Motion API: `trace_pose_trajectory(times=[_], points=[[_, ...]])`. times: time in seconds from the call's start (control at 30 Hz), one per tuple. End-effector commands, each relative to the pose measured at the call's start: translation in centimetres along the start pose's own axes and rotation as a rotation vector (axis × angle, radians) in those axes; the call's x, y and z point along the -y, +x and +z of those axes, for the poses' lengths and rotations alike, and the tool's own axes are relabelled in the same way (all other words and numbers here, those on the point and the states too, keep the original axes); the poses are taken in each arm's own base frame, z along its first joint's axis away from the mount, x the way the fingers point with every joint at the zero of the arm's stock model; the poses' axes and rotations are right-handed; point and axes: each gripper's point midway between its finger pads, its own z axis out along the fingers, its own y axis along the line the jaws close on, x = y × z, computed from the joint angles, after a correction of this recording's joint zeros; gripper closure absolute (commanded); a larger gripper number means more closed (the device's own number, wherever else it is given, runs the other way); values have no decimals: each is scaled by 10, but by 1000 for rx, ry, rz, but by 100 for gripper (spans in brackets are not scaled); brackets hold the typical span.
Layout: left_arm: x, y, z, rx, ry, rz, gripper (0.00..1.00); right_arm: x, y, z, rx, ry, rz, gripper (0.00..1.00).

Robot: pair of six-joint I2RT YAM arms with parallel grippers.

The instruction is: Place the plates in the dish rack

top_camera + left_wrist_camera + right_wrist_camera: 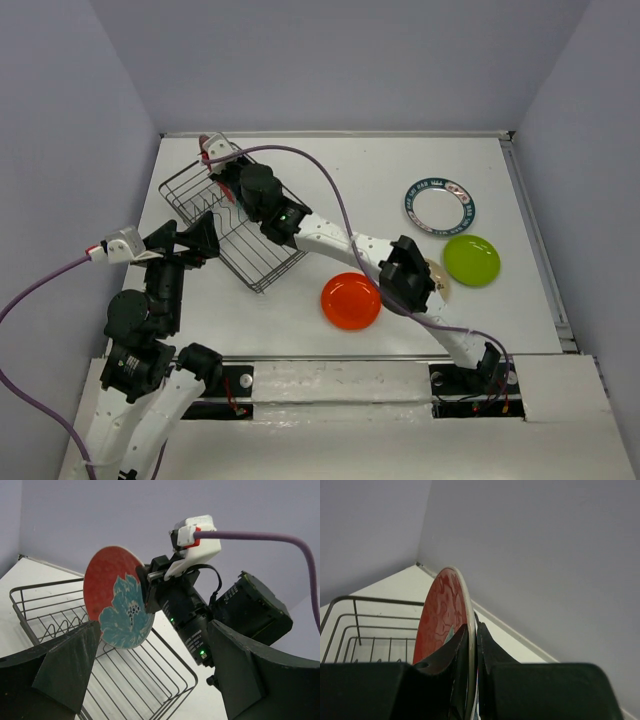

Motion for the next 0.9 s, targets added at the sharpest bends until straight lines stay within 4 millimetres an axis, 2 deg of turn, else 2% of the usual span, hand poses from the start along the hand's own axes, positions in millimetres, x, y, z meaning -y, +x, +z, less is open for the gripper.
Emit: trace_pose_trajectory(times=[0.0,0.07,0.1,0.17,0.3,0.33,0.47,0.5,0.87], points=[[1,-11,2,43,-2,-6,1,83,-132,-8,322,195,104,93],[1,-11,2,41,-2,-5,1,84,-136,-9,331,195,104,93],[2,-11,3,40,0,-4,1,88,-132,-6,325,199,100,93],[2,-10,3,39,-1,-5,1,84,-126,-5,312,189,107,93],[2,-11,3,40,0,-2,1,76,-103,2,277,178,104,93],[2,-11,3,40,0,-2,1,79,-98,5,268,182,100,93],[2,-11,2,42,0,-3,1,68,-85,10,250,159,115,93],[2,-11,2,42,0,-3,1,72,-81,12,244,164,113,93],[2,-11,2,42,4,-3,1,41,-32,17,159,104,142,93]])
